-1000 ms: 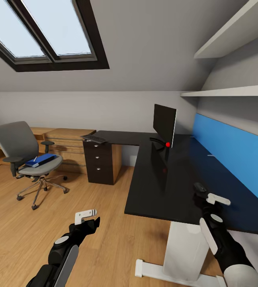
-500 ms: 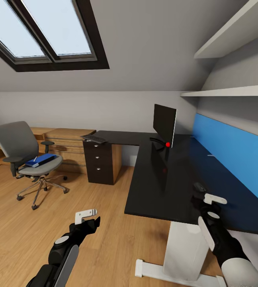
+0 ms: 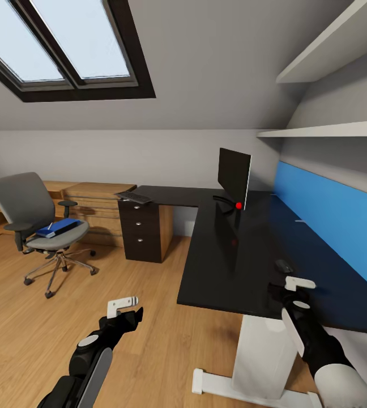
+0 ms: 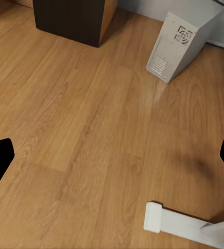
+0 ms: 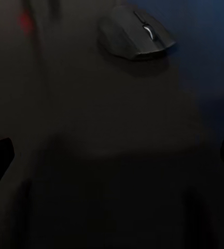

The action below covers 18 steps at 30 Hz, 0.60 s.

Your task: In the bedroom, organize the workspace by keeping the computer under the desk, ensuring the monitor is on the desk, placing the keyboard on the desk next to the monitor, placing the mouse on the desk next to the keyboard, moving the folder from the swivel chair onto the desk next to the mouse, stacking the notebook on top of the folder with the pen on top of the notebook, and positioning the swivel chair next to the desk.

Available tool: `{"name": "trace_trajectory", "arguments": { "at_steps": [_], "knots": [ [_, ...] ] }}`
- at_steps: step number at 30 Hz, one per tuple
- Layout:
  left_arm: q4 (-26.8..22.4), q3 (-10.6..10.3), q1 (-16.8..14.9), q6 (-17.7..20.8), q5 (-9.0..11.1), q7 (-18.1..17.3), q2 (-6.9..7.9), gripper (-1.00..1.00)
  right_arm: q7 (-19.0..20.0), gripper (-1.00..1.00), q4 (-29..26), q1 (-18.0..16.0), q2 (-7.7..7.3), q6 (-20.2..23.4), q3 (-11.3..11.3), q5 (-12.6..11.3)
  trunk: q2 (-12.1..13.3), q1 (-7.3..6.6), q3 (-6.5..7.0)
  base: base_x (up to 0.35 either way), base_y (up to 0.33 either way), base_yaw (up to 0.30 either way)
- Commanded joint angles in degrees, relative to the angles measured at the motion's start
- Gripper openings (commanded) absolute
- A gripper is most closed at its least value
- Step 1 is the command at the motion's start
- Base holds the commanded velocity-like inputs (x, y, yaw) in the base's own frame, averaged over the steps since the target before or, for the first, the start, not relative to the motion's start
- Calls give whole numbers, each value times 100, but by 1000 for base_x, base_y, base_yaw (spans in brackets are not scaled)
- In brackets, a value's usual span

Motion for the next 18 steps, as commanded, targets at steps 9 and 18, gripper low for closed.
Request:
{"name": "trace_trajectory", "arguments": {
  "at_steps": [9, 18],
  "knots": [
    [0, -7, -6, 18, 61, 45, 1, 100, 36, 100, 630, -317, -141, 47, 9, -31, -3, -1, -6, 149, 0, 0],
    [1, 1, -3, 19, 61, 44, 1, 100, 33, 100, 782, -375, -161, 50, 9, -26, -3, -1, -6, 117, 0, 0]
  ]
}}
